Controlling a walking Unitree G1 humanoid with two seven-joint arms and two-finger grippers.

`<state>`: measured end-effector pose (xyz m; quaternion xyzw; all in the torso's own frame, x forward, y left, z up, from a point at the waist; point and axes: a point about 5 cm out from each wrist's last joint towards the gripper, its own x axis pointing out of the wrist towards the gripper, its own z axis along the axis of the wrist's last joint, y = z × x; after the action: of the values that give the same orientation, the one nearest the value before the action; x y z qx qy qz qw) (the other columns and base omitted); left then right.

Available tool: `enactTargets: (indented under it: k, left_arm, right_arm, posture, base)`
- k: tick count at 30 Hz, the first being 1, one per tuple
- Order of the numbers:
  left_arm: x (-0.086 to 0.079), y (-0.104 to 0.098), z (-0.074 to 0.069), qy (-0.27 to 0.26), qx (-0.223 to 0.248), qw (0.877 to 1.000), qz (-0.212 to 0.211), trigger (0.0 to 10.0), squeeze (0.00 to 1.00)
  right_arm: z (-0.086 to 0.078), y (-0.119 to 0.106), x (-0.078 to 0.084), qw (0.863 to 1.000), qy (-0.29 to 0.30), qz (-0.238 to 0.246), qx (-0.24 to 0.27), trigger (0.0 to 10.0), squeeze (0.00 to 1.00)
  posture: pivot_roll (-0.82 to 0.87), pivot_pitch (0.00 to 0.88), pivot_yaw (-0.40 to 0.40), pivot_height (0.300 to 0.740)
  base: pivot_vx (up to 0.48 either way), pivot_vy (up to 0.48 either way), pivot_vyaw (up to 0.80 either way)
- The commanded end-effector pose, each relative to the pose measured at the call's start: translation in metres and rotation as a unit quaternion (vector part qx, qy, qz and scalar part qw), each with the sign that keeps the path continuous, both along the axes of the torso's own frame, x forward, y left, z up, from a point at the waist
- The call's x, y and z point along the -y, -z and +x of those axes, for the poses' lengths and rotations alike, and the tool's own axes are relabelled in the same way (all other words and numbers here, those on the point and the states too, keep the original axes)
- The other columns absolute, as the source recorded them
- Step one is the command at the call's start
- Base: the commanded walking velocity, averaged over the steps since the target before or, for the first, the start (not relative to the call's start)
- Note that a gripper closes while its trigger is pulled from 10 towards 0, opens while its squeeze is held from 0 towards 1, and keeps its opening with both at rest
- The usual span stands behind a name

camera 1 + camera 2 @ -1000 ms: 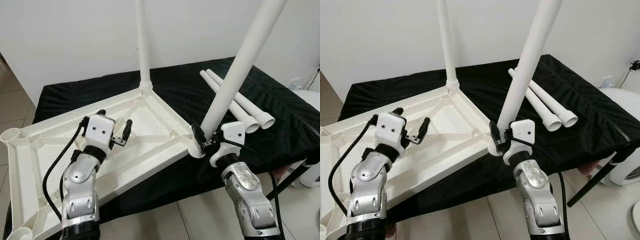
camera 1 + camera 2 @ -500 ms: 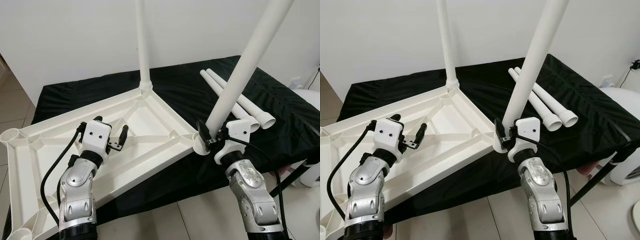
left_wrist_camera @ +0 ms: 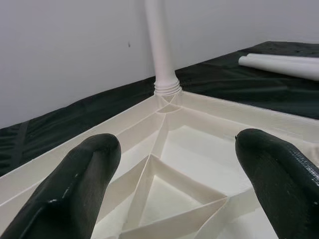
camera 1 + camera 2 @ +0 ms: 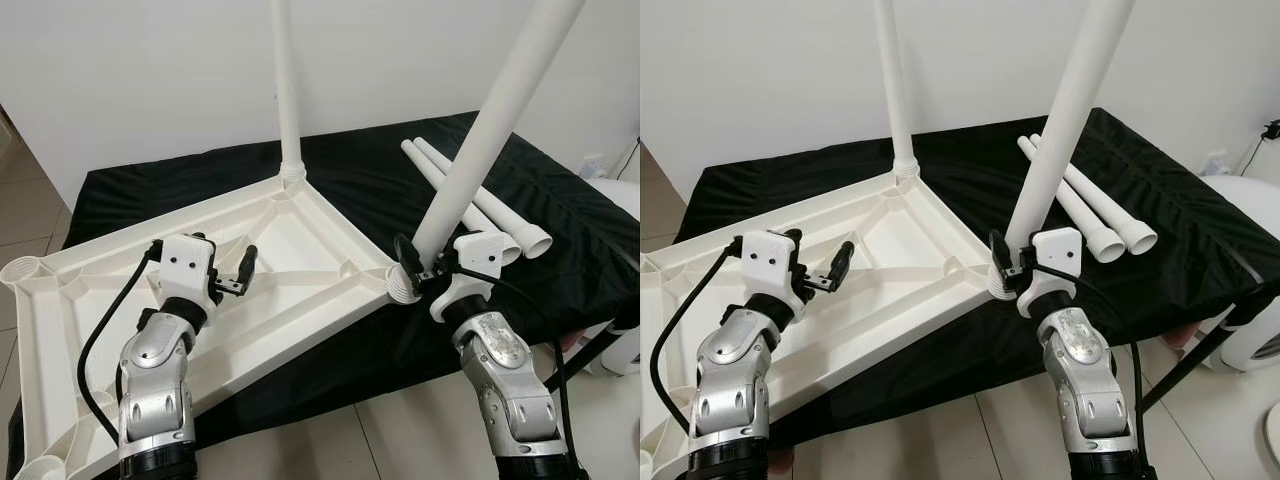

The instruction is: Building children table

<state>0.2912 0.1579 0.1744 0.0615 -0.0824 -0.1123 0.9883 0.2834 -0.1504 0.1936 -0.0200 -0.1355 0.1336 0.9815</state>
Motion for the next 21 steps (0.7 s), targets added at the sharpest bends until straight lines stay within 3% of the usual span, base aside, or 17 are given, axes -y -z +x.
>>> enactTargets:
  k: [1, 8, 15, 17, 21]
  left_arm:
    - [0.009, 0.006, -0.003, -0.057, -0.014, 0.996, -0.065, 10.0, 0.00]
    - [0.016, 0.005, -0.002, -0.017, -0.024, 0.997, -0.070, 10.0, 0.00]
    - [0.017, 0.003, -0.002, -0.017, -0.027, 0.997, -0.065, 10.0, 0.00]
    - [0.002, 0.000, 0.005, -0.081, -0.042, 0.991, -0.102, 10.0, 0.00]
    - [-0.008, -0.001, 0.008, -0.126, -0.050, 0.984, -0.116, 10.0, 0.00]
  right_arm:
    - [0.002, -0.005, 0.002, 1.000, 0.000, 0.000, 0.013, 10.0, 0.00]
    - [0.002, -0.008, 0.005, 1.000, 0.007, -0.003, 0.020, 10.0, 0.00]
    - [0.002, -0.009, 0.006, 1.000, 0.009, -0.003, 0.021, 10.0, 0.00]
    - [0.003, -0.010, 0.007, 1.000, 0.011, -0.002, 0.023, 10.0, 0.00]
    - [0.003, -0.010, 0.007, 1.000, 0.011, -0.002, 0.025, 10.0, 0.00]
  posture:
    - [-0.07, 0.020, 0.052, 0.740]
    - [-0.08, 0.025, 0.059, 0.740]
    - [-0.08, 0.026, 0.059, 0.740]
    - [-0.08, 0.029, 0.063, 0.740]
    - [-0.08, 0.029, 0.063, 0.740]
  base:
    - [0.000, 0.000, 0.00]
    - [0.000, 0.000, 0.00]
    - [0.000, 0.000, 0.00]
    - [0.000, 0.000, 0.00]
    - [0.000, 0.000, 0.00]
